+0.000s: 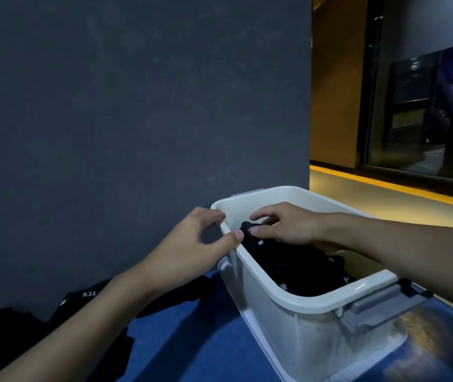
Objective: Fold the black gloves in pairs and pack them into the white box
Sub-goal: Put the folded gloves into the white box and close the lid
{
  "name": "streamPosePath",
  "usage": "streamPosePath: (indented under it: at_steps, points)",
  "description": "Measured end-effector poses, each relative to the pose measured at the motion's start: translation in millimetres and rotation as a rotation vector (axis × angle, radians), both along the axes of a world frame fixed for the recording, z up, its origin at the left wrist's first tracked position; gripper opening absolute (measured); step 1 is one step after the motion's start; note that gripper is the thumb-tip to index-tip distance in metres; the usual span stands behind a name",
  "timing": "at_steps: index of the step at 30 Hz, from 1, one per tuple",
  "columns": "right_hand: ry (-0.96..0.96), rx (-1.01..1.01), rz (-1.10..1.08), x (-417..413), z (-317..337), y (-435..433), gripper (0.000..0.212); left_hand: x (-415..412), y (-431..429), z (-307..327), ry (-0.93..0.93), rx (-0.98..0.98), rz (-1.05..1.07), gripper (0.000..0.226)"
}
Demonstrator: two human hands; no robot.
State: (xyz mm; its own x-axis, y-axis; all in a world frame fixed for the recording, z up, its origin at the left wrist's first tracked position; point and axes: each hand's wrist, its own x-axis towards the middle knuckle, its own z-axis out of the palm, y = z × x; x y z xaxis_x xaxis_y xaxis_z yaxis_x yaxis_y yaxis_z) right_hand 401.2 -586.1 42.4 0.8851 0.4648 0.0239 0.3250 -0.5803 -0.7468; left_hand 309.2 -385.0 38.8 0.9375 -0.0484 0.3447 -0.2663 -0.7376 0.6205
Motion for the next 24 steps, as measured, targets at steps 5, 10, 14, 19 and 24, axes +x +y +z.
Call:
streamPosePath:
  at_steps: [5,10,14,19,24]
  points:
    - [0.080,0.106,0.043,-3.0,9.3,-8.4,0.035,-0.1,1.2,0.3,0.010,0.006,-0.020,0.066]
    - [0.057,-0.103,0.077,-4.6,4.2,-11.1,0.038,2.5,2.9,-0.4,0.010,-0.001,-0.033,0.073]
    - [0.075,-0.156,0.078,-4.3,4.6,-13.5,0.042,1.5,2.1,0.2,0.000,-0.004,-0.043,0.086]
    - [0.042,-0.194,0.094,-1.3,3.3,-14.7,0.042,1.5,1.2,-0.3,-0.001,-0.010,-0.042,0.087]
    - [0.069,-0.185,0.109,1.1,3.4,-15.6,0.040,1.6,-0.1,0.6,0.000,-0.018,-0.032,0.076]
